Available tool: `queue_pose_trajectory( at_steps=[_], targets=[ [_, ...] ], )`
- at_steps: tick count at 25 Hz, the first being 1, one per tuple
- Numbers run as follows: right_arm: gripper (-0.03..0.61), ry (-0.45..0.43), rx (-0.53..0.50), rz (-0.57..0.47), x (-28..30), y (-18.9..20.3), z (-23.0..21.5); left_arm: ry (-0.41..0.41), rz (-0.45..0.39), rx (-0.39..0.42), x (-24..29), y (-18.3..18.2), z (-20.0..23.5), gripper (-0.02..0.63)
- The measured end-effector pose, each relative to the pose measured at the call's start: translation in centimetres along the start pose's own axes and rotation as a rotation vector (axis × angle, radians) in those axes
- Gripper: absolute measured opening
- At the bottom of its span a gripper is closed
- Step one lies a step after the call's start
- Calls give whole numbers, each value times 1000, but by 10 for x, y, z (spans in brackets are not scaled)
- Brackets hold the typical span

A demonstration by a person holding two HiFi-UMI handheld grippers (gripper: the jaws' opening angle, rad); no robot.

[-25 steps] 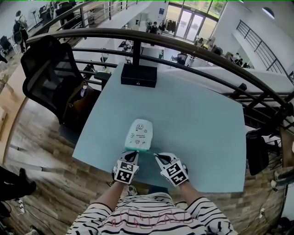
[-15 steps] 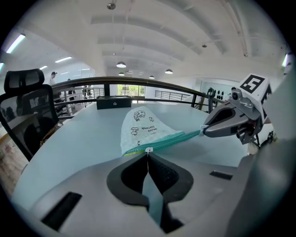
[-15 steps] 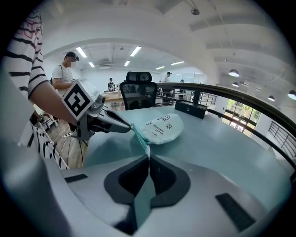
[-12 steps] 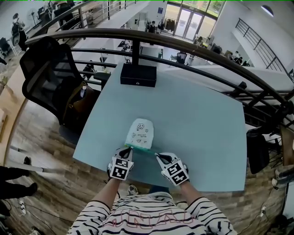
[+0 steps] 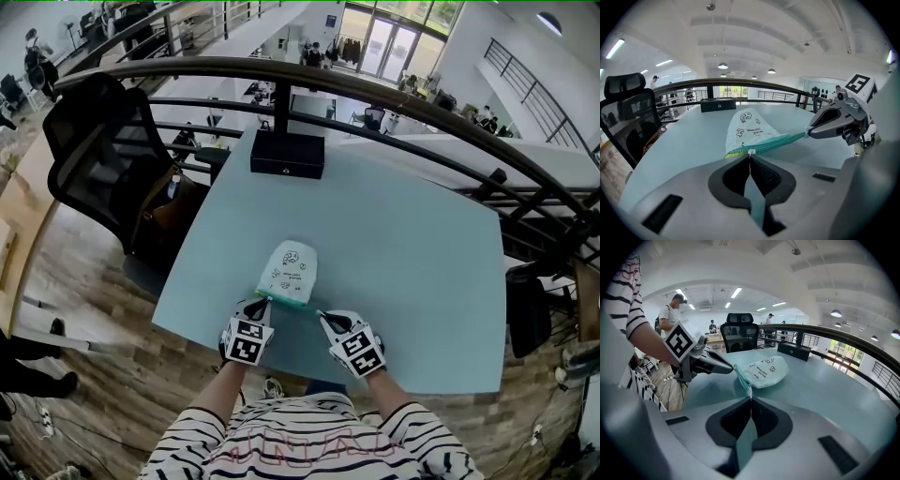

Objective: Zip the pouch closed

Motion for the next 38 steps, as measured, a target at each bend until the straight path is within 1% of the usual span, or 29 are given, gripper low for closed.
queue_pose_trajectory(
  at_steps=[9,13,14,17,20,23,27,30,34,38],
  targets=[
    [28,21,28,-18,-1,-5,-8,-1,7,3,6,-2,3,28],
    [28,56,69,-19,-5,-1,-15,-36,32,-32,8,2,13,27],
    [28,56,76,-19,-5,0,-16,-39,37,-40,9,3,17,26],
    [28,45,73,-20,-2,0,-15,-45,32,-25,10,1,22,27],
    [28,37,85,-26,1,-1,-12,-47,29,-35,13,-1,26,28],
    [28,27,87,-17,6,0,-10,-67,36,-14,16,-2,30,28],
    [29,8,101,8,14,4,-4,-87,75,28,21,4,34,28],
    [31,11,121,20,15,10,1,-83,97,35,20,9,35,28],
    [31,27,172,10,13,13,2,-66,109,29,17,15,35,29],
    [32,54,196,-11,6,13,6,-54,97,20,8,17,35,29]
  ],
)
Point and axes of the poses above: the fingertips, and each gripper's own axes: x forward along the fingers, z to its left, y out of its underside, the point moved 5 cm from there along -x, backward along the fingers, and after that the axes turned 8 degrees about -y, right-handed, at the moved point
